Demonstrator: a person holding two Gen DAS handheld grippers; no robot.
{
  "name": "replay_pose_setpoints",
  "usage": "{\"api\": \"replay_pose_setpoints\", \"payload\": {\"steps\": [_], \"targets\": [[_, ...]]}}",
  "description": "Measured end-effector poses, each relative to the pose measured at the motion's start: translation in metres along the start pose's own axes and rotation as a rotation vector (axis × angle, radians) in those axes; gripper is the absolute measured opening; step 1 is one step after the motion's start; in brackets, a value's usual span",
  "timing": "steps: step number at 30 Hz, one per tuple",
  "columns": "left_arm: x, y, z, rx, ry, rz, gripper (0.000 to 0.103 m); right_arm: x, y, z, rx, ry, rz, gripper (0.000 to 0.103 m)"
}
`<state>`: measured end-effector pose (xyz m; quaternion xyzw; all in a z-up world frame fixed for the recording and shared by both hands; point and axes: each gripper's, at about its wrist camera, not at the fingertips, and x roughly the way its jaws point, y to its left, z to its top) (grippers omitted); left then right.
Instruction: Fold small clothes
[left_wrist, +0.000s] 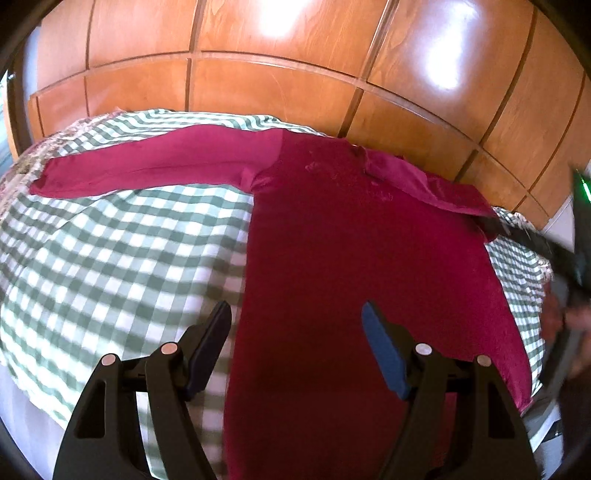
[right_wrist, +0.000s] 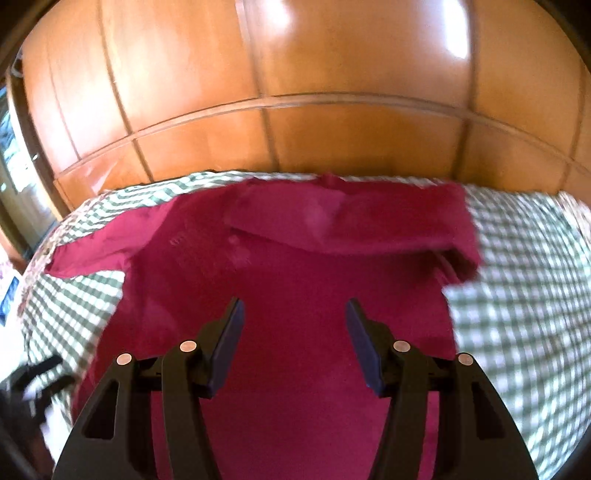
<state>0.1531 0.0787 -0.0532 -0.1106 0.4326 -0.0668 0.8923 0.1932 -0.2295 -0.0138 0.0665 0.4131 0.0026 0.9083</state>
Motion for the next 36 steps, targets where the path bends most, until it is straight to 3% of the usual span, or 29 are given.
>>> {"api": "replay_pose_setpoints", "payload": {"steps": [4,6,11,18,22,24,25,26,31,34,36], "targets": [[0.016,0.01,0.034,-0.066,0.005,-0.065,0.072,-0.015,-0.04,-0.031,0.088,0.023,-0.03,0.057],[0.027,0.008,0.056,-0.064,0.004,-0.08,0.072,-0.019,-0.063,-0.047,0.157,0.034,-0.053,0.064],[0.076,-0.012,0.108,-0.062,0.043,-0.149,0.07,-0.019,-0.104,-0.071,0.273,0.063,-0.105,0.064],[0.166,-0.068,0.165,-0.052,0.135,-0.211,0.064,-0.012,-0.145,-0.058,0.357,0.025,-0.153,0.064],[0.219,-0.099,0.185,-0.039,0.194,-0.203,0.064,0.018,-0.157,-0.04,0.362,0.034,-0.145,0.064],[0.24,-0.111,0.19,-0.028,0.225,-0.186,0.052,0.04,-0.159,-0.029,0.368,0.039,-0.14,0.064],[0.245,-0.117,0.193,-0.017,0.224,-0.173,0.023,0.048,-0.16,-0.024,0.378,0.042,-0.136,0.064],[0.245,-0.121,0.194,-0.007,0.228,-0.17,0.003,0.061,-0.163,-0.016,0.394,0.044,-0.128,0.064],[0.183,-0.096,0.22,-0.093,0.055,-0.281,0.004,0.085,-0.175,0.008,0.464,0.008,-0.135,0.064],[0.152,-0.063,0.215,-0.098,0.004,-0.257,0.003,0.08,-0.17,0.007,0.436,0.008,-0.1,0.064],[0.152,-0.05,0.201,-0.046,0.013,-0.177,0.004,0.074,-0.165,0.001,0.396,0.029,-0.083,0.064]]}}
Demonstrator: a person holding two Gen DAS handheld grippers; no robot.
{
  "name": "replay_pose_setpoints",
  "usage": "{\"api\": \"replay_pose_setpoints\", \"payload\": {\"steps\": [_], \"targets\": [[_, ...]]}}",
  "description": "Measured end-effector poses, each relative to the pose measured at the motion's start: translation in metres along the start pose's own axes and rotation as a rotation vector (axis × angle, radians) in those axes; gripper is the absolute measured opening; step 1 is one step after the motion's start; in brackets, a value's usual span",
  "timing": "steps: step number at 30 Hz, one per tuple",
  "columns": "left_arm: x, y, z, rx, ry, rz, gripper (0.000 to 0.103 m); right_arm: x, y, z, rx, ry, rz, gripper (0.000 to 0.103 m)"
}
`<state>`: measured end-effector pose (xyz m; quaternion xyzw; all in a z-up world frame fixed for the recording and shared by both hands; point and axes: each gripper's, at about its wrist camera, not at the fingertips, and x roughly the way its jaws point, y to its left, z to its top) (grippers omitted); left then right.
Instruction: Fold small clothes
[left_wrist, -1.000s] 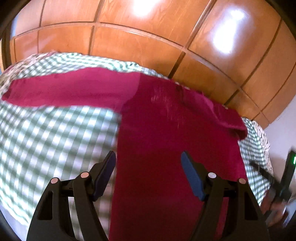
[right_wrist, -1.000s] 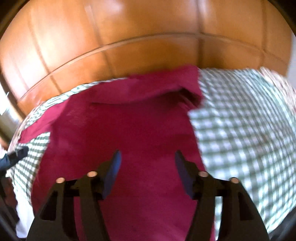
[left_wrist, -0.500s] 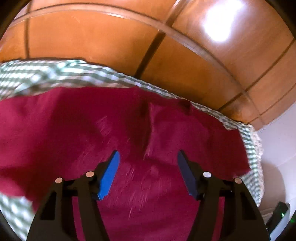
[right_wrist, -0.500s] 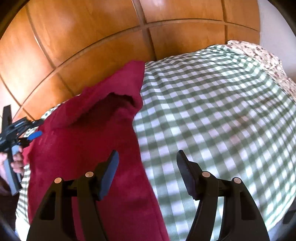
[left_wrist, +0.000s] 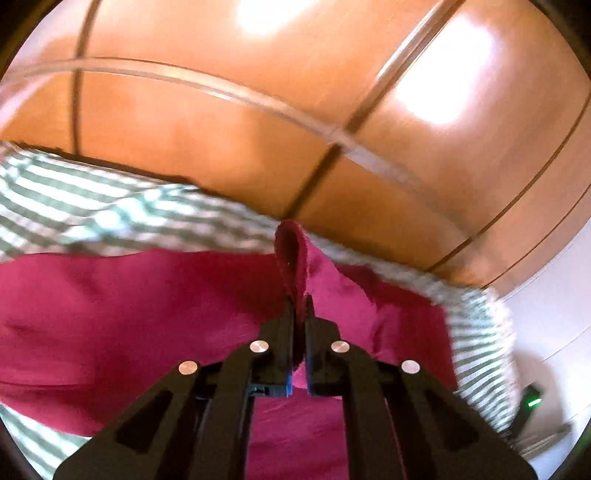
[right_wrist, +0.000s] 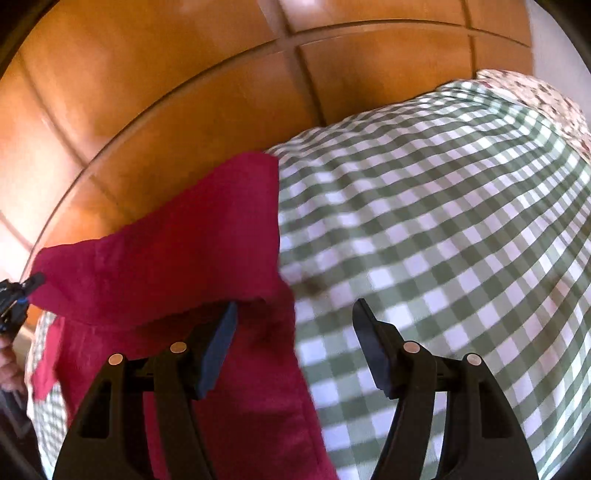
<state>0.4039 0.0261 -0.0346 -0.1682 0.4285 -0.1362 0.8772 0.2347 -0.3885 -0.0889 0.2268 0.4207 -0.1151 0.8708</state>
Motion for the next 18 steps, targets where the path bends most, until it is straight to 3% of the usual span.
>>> {"api": "replay_pose_setpoints", "payload": {"steps": [3,7,10,12,14,16,18], "targets": [[0.015,0.015,-0.015,0.013,0.06,0.049,0.004,-0.021,0.01,-0.004,-0.037,-0.029,0.027,0.064],[0.027,0.017,-0.03,0.033,0.07,0.106,0.004,-0.035,0.049,0.016,-0.12,-0.101,0.083,0.064],[0.034,0.02,-0.033,0.04,0.064,0.174,0.004,-0.006,0.076,0.032,-0.19,-0.081,0.064,0.064],[0.042,0.022,-0.031,0.062,0.064,0.249,0.005,0.038,0.084,0.037,-0.225,-0.013,-0.019,0.064],[0.047,0.024,-0.034,0.107,0.059,0.305,0.011,0.073,0.081,0.032,-0.234,0.047,-0.08,0.064],[0.049,0.016,-0.039,0.176,0.042,0.361,0.013,0.076,0.087,0.025,-0.284,-0.015,-0.112,0.067],[0.04,0.014,-0.043,0.185,0.03,0.389,0.034,0.072,0.091,0.025,-0.283,-0.018,-0.142,0.067]]}}
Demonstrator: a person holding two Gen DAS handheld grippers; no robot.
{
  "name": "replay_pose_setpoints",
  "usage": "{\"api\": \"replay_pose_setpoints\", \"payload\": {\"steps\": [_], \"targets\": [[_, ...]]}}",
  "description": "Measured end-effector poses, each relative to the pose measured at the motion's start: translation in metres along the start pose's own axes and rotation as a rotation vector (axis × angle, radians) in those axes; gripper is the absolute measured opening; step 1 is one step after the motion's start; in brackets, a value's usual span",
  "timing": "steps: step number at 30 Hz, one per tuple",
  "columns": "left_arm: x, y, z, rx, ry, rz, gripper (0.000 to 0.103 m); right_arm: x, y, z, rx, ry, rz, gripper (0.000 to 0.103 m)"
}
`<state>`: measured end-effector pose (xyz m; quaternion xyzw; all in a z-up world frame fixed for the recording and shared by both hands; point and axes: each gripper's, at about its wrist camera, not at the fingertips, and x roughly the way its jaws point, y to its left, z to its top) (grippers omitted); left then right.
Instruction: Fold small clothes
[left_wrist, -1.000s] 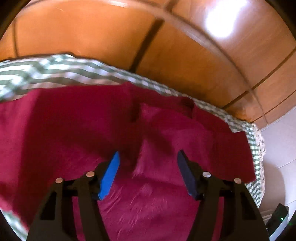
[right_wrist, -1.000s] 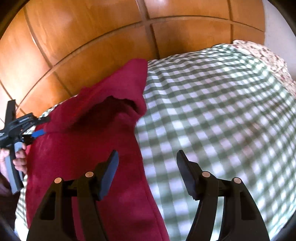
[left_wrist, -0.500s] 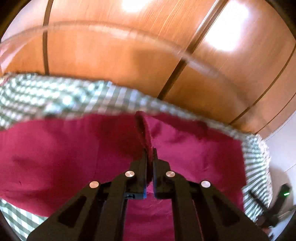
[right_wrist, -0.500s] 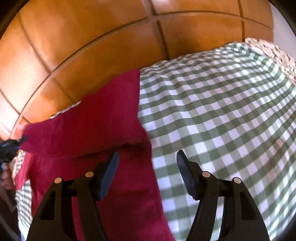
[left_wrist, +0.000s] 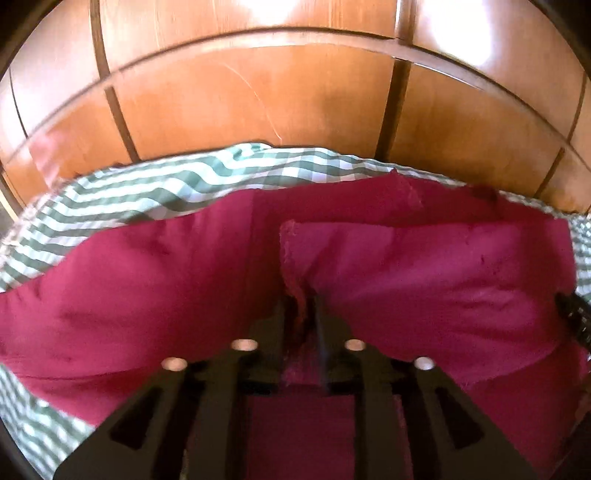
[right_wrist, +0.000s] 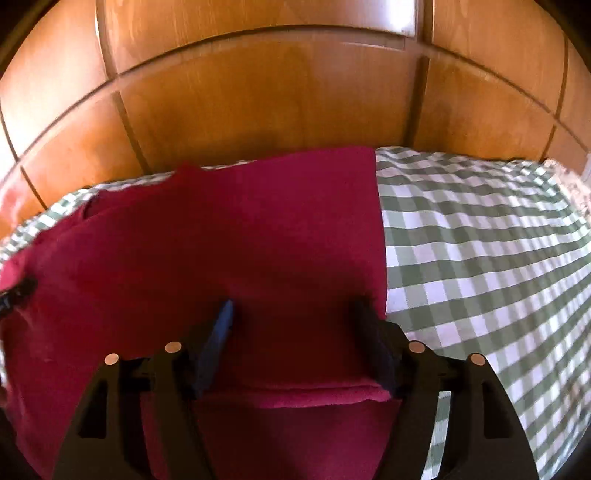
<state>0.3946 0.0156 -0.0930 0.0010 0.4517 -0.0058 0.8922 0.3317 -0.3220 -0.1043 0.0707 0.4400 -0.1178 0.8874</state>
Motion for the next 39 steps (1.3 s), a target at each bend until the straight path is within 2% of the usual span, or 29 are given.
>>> {"api": "replay_pose_setpoints", "payload": {"steps": [1,2,4,8,9,11,12,14,17,22,23,25,27,32,33,35,37,39], "targets": [[-0.006,0.006,-0.002,-0.021,-0.01,-0.014,0.055,-0.005,0.0,0.0,0.0,0.004,-0.009,0.067],[-0.015,0.012,-0.006,-0.053,-0.023,-0.033,0.062,-0.01,0.002,-0.001,-0.003,0.003,-0.013,0.067],[-0.034,0.036,-0.018,-0.136,-0.041,-0.046,0.061,-0.032,0.001,-0.008,-0.011,-0.019,-0.016,0.073],[-0.058,0.098,-0.056,-0.313,-0.014,-0.077,0.061,-0.077,0.006,-0.037,0.003,-0.065,0.045,0.079],[-0.061,0.113,-0.065,-0.353,-0.002,-0.07,0.058,-0.081,0.01,-0.046,-0.001,-0.061,0.055,0.079],[-0.067,0.147,-0.085,-0.447,0.015,-0.07,0.046,-0.089,0.021,-0.065,-0.03,-0.049,0.062,0.079],[-0.07,0.17,-0.097,-0.507,0.03,-0.061,0.044,-0.09,0.026,-0.075,-0.051,-0.043,0.059,0.079],[-0.075,0.203,-0.114,-0.587,0.038,-0.069,0.029,-0.088,0.036,-0.091,-0.077,-0.023,0.051,0.079],[-0.087,0.26,-0.138,-0.719,0.014,-0.044,0.023,-0.082,0.049,-0.107,-0.104,-0.008,0.029,0.08],[-0.101,0.351,-0.161,-0.925,-0.047,-0.002,0.026,-0.079,0.051,-0.112,-0.093,-0.004,0.008,0.085],[-0.099,0.362,-0.163,-0.953,-0.05,-0.017,0.029,-0.08,0.051,-0.112,-0.089,-0.003,0.009,0.085],[-0.092,0.388,-0.165,-1.012,-0.042,-0.054,0.031,-0.079,0.052,-0.113,-0.096,-0.006,0.001,0.085],[-0.086,0.406,-0.164,-1.068,-0.051,-0.044,0.032,-0.079,0.053,-0.113,-0.099,-0.006,-0.015,0.086],[-0.072,0.425,-0.15,-1.125,-0.068,0.007,0.031,-0.077,0.055,-0.113,-0.103,-0.006,-0.03,0.087],[-0.068,0.428,-0.143,-1.105,-0.067,0.021,0.027,-0.077,0.055,-0.113,-0.104,-0.005,-0.033,0.088],[-0.064,0.429,-0.133,-1.077,-0.064,0.029,0.006,-0.076,0.055,-0.113,-0.105,-0.003,-0.038,0.089],[-0.064,0.427,-0.118,-1.04,-0.066,0.033,0.005,-0.075,0.056,-0.113,-0.103,-0.002,-0.041,0.089],[-0.074,0.415,-0.1,-0.981,-0.109,-0.005,0.005,-0.074,0.056,-0.113,-0.103,-0.003,-0.041,0.09]]}}
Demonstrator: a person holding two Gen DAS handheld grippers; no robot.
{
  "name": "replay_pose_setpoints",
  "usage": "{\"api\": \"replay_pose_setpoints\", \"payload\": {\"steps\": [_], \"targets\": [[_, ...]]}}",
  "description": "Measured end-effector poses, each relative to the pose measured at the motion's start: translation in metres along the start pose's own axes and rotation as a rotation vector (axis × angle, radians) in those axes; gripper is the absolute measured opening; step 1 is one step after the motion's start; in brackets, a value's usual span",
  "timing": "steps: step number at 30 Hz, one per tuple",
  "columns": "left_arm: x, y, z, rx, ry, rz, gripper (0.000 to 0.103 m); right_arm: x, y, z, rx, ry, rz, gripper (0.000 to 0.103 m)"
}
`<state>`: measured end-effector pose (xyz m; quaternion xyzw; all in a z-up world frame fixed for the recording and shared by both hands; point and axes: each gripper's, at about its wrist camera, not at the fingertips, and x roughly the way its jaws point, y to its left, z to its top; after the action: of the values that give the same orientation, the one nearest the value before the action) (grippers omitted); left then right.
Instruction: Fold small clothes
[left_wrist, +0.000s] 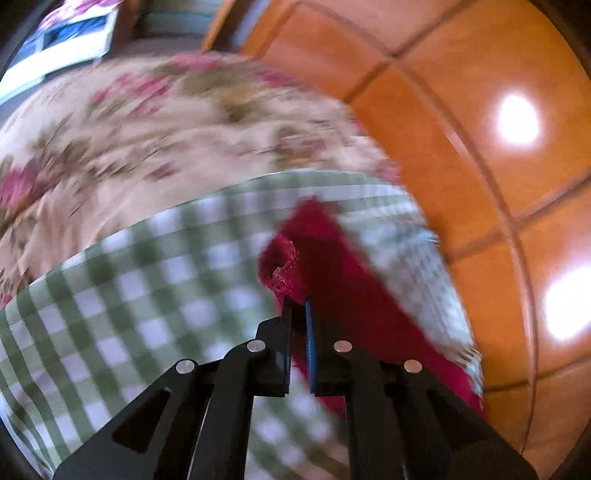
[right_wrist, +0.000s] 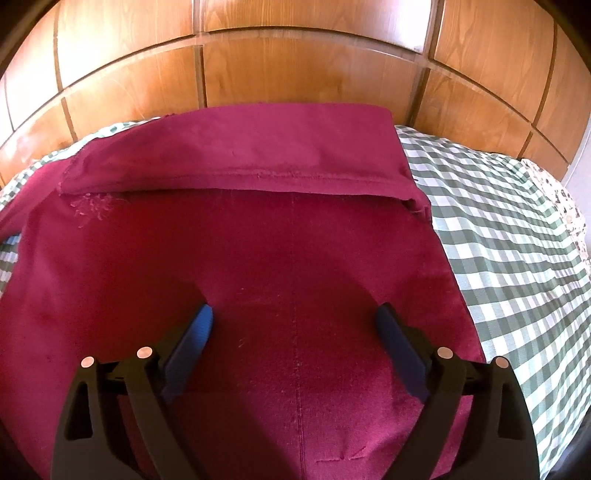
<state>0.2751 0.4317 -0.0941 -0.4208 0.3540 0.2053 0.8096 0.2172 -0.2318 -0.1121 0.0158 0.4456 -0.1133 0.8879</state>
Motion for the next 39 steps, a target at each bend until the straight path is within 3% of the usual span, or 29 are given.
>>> {"api": "replay_pose_setpoints", "payload": {"steps": [5,9,12,15,16,17,19,21,25,28,30,35,36,37,39], "targets": [[-0.037,-0.086,-0.035,0.173,-0.006,-0.215,0.005,0.001,0.0,0.0,0.004,-0.002,0.003,0.09],[-0.058,-0.172,-0.106,0.376,0.054,-0.376,0.005,0.0,-0.002,-0.001,0.012,-0.007,0.013,0.09],[-0.061,-0.218,-0.172,0.516,0.126,-0.44,0.006,0.0,-0.004,-0.001,0.021,-0.008,0.024,0.09],[-0.046,-0.247,-0.245,0.659,0.22,-0.434,0.008,-0.001,-0.006,-0.001,0.032,-0.007,0.039,0.09],[-0.04,-0.25,-0.267,0.698,0.257,-0.427,0.013,-0.002,-0.006,-0.001,0.035,-0.006,0.042,0.09],[-0.037,-0.251,-0.281,0.73,0.28,-0.42,0.025,-0.003,-0.007,0.001,0.037,-0.002,0.049,0.09],[-0.033,-0.247,-0.308,0.8,0.285,-0.374,0.04,-0.008,-0.008,0.004,0.046,-0.001,0.068,0.084],[-0.032,-0.234,-0.318,0.836,0.277,-0.349,0.046,-0.013,-0.01,0.01,0.077,-0.003,0.136,0.076],[-0.04,-0.191,-0.321,0.814,0.295,-0.316,0.046,-0.014,0.001,0.024,0.131,0.029,0.336,0.058],[-0.048,-0.162,-0.316,0.791,0.284,-0.284,0.045,-0.007,0.039,0.038,0.123,0.072,0.5,0.052],[-0.045,-0.149,-0.311,0.769,0.286,-0.283,0.044,0.0,0.068,0.047,0.097,0.094,0.56,0.051],[-0.05,-0.139,-0.319,0.803,0.26,-0.277,0.043,0.032,0.129,0.071,0.054,0.143,0.547,0.046],[-0.051,-0.139,-0.32,0.807,0.257,-0.274,0.043,0.034,0.137,0.074,0.038,0.139,0.526,0.038],[-0.051,-0.139,-0.321,0.81,0.255,-0.273,0.043,0.035,0.144,0.077,0.013,0.138,0.505,0.018],[-0.052,-0.138,-0.322,0.818,0.252,-0.274,0.043,0.023,0.15,0.087,-0.038,0.115,0.482,0.004]]}}
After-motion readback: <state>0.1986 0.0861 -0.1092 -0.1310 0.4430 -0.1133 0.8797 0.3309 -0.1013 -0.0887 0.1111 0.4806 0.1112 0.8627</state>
